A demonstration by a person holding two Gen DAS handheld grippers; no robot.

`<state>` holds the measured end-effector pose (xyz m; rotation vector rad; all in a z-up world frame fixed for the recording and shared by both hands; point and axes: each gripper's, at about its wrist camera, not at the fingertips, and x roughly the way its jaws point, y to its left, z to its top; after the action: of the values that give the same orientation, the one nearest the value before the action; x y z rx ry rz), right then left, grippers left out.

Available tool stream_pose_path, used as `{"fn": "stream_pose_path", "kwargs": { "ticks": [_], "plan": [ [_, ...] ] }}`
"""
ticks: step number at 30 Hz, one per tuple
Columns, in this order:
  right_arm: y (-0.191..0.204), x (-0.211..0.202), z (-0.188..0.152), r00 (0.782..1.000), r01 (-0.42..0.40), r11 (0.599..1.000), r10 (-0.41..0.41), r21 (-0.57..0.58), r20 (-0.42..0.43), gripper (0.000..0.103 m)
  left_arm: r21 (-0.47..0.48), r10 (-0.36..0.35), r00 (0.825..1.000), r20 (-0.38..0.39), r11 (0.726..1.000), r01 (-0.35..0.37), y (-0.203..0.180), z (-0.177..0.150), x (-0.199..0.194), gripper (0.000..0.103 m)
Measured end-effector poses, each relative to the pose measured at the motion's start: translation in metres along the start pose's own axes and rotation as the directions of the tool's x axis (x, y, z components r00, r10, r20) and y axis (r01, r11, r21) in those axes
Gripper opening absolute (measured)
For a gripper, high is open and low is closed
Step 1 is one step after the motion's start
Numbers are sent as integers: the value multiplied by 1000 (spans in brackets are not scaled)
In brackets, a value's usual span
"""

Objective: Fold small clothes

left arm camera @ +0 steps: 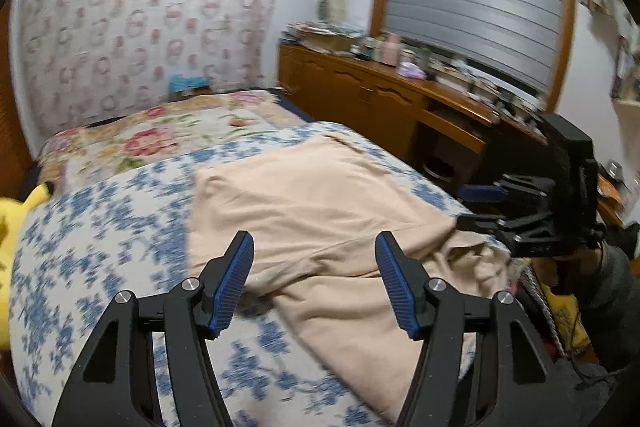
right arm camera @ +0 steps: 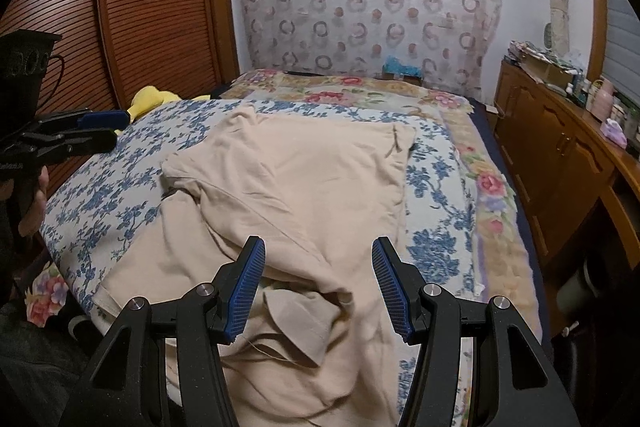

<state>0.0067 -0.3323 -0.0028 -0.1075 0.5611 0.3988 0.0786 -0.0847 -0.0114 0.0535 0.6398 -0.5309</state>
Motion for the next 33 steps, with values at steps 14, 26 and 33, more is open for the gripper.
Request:
{"fn": "stream_pose_path", "kwargs": {
  "ticks": [14,26,33],
  "plan": [
    [36,29,28,998,-66,992,64,-111,-18,58,-106,163,986,28,981,-160,62,-16,-23,64],
    [70,67,59,988,-151,967,139,-206,-70,58,-121,188,982,31,976,-183,76,-26,-28,64],
    [95,100,73,972,-214,942,179,-259,-151,58,-148,199,979,29,970,-193,86,-30,-32,64]
  ]
}}
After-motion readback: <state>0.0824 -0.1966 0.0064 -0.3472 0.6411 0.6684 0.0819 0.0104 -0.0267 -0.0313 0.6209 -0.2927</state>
